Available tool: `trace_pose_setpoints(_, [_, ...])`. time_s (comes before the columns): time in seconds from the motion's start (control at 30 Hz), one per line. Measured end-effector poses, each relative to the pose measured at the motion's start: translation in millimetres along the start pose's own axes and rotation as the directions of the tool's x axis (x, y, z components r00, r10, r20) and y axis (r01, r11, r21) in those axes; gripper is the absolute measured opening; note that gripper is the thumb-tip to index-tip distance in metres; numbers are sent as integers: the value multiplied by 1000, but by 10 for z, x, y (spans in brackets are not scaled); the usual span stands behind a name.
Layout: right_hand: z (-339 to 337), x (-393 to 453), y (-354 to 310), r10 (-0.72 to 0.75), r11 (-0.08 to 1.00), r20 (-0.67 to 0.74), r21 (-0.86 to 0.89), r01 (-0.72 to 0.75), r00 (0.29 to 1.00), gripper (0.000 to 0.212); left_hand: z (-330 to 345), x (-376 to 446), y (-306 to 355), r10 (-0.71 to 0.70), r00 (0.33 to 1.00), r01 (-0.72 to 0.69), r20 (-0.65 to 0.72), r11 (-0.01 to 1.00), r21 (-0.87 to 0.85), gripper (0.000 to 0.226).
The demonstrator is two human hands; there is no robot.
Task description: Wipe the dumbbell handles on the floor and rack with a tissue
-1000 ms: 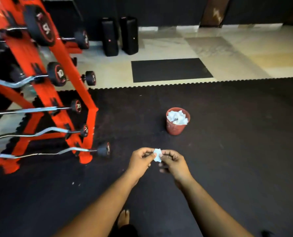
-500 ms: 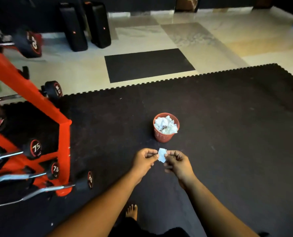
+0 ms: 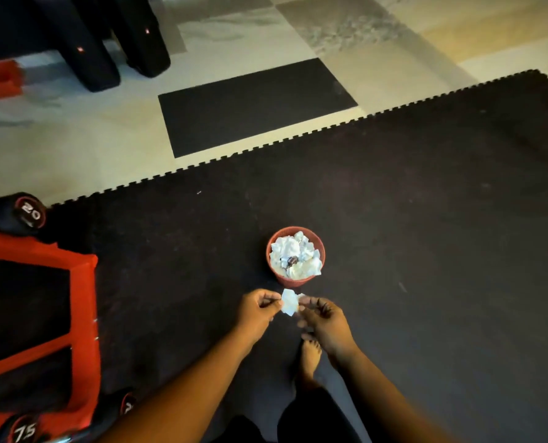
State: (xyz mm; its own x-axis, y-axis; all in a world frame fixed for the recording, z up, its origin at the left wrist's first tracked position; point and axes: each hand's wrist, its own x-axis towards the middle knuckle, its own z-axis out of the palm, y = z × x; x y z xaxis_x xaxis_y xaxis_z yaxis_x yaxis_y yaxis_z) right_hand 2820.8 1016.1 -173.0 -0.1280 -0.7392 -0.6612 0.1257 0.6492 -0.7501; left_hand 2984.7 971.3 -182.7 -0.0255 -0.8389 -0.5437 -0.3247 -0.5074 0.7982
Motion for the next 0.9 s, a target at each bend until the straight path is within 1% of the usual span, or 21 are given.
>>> trace_pose_setpoints(0.13, [-202, 883, -137, 88, 995, 32, -53, -86, 996, 15, 291, 814, 41, -62, 997, 64, -40, 996, 59, 13])
trace_pose_setpoints(0.23, [-301, 1589, -154, 158, 983, 22, -94, -155, 987, 11, 509, 1497, -61, -77, 996, 82, -41, 989, 126, 25])
trace_pose_setpoints(0.3, [-342, 2089, -91, 200, 973, 24, -119, -196, 980, 9, 658, 1965, -199, -98, 993, 106, -60, 985, 136, 28])
trace_pose_setpoints(0.33, [-337, 2424, -23, 220, 970, 19, -111, -217, 975, 10, 720, 2273, -303, -111, 991, 119, -70, 984, 134, 27])
trace_pose_setpoints(0.47, [-284, 3281, 175, 269, 949, -58, -153, -275, 961, 12, 901, 3049, -629, -192, 980, 199, -59, 971, 136, 25])
trace_pose_setpoints(0.57, [-198, 3924, 455, 296, 940, -89, -152, -307, 951, 14, 1035, 3634, -881, -263, 964, 264, -29, 954, 141, 21])
trace_pose_setpoints(0.6, [-142, 4208, 683, 307, 935, -101, -153, -320, 946, 16, 1118, 3903, -1109, -289, 957, 290, -27, 946, 147, 18])
trace_pose_setpoints(0.63, [-118, 4275, 711, 304, 937, -101, -146, -316, 947, 19, 1132, 3990, -1090, -301, 954, 300, -19, 944, 136, 16])
trace_pose_setpoints(0.7, [-54, 4559, 982, 320, 928, -103, -168, -333, 942, 22, 1207, 4284, -1314, -328, 944, 328, -19, 936, 129, 15])
trace_pose_setpoints(0.77, [11, 4790, 1205, 320, 924, -92, -189, -332, 943, 20, 1270, 4522, -1516, -348, 938, 345, -4, 929, 135, 14])
trace_pose_setpoints(0.83, [68, 4962, 1372, 314, 918, -95, -223, -327, 945, 20, 1308, 4704, -1701, -368, 930, 360, 13, 917, 172, 16])
trace_pose_setpoints(0.9, [87, 5079, 1483, 299, 906, -113, -279, -319, 947, 26, 1326, 4819, -1857, -390, 920, 375, 46, 906, 195, 17])
